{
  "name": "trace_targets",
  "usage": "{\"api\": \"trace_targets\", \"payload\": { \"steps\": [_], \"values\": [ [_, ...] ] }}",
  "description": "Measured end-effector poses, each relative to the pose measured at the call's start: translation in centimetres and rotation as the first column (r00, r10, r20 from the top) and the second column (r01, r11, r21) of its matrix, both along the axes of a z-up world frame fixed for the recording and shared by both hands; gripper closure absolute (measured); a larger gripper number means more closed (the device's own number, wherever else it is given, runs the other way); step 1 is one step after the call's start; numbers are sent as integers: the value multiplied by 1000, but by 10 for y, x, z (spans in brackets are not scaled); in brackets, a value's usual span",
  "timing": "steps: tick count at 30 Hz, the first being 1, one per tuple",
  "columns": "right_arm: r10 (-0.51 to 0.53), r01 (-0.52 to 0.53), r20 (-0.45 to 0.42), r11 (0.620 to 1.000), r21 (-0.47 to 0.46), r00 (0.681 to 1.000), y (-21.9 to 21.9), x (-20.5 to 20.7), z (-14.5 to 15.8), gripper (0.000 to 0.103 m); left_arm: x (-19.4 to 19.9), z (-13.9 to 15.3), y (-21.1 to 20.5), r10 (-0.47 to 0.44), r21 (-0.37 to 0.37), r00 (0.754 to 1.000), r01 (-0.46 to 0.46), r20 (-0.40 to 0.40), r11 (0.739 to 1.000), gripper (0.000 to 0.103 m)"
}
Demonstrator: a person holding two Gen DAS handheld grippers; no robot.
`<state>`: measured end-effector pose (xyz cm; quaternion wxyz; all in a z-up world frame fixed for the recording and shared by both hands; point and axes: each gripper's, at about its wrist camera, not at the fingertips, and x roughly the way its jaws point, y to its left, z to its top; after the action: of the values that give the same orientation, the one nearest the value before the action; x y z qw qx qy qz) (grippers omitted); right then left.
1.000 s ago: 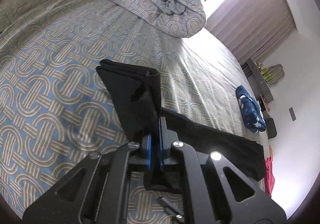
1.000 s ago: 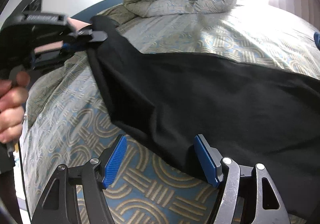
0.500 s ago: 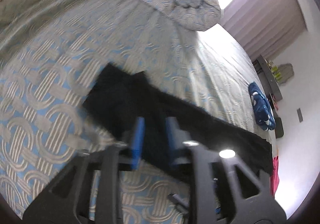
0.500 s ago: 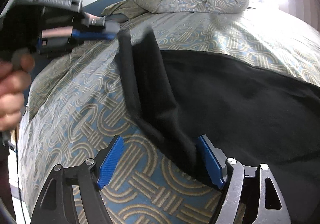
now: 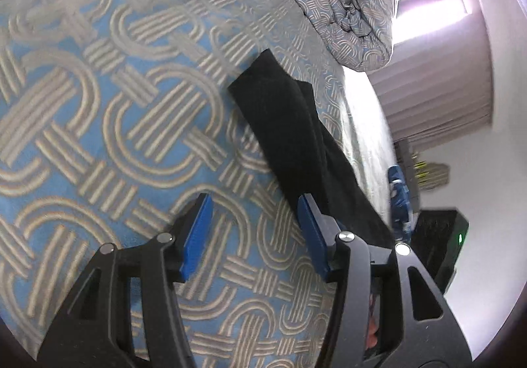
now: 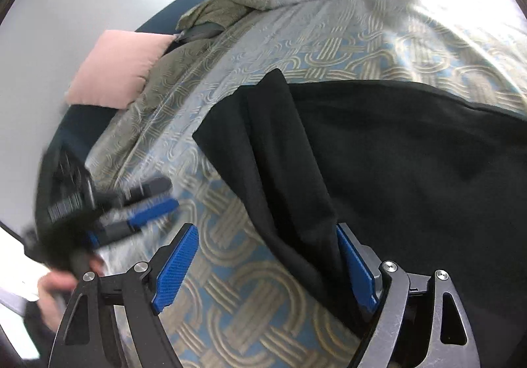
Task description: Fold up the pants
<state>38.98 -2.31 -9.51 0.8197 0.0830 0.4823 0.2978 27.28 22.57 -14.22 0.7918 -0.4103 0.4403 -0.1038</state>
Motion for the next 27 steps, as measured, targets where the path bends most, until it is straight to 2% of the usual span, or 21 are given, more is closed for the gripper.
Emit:
{"api": "trace_targets", "payload": {
  "steps": [4,7,8,11,14,16,17,20,21,23,27],
  "values": [
    [64,-66,-24,995,-79,998,34,22,1,18,-2,-1,5,-1,-72,999,4,41,997,47],
    [76,-77,-10,982,-170,997,55,32,-4,18,-2,2,7,-19,-149,998,29,66,988,40],
    [83,-82,0,981,-175,997,60,32,-2,18,-2,3,9,-20,-167,997,32,74,985,38],
    [160,-159,-2,981,-113,987,73,20,2,18,5,3,14,-29,-233,997,46,75,971,34],
    [253,-245,25,953,-176,967,88,-5,0,18,8,0,18,-24,-260,998,39,60,965,34],
    [307,-305,-14,941,-147,952,91,-19,-9,18,8,-2,20,-17,-282,998,32,55,959,33],
    [323,-320,-3,938,-136,947,90,-24,-8,18,6,-2,21,-14,-291,998,29,54,956,33],
    [388,-389,-37,921,-14,921,89,-37,-6,18,3,-1,21,-13,-293,998,29,59,956,32],
    [397,-397,-37,918,-1,917,89,-41,-6,18,2,-2,21,-11,-293,998,27,55,956,32],
    [388,-388,-16,921,-19,922,89,-43,-3,18,3,-3,20,-10,-285,999,23,49,958,32],
    [338,-338,19,941,21,941,62,-50,6,18,12,-2,12,-16,-234,1000,15,-2,972,32]
  ]
}}
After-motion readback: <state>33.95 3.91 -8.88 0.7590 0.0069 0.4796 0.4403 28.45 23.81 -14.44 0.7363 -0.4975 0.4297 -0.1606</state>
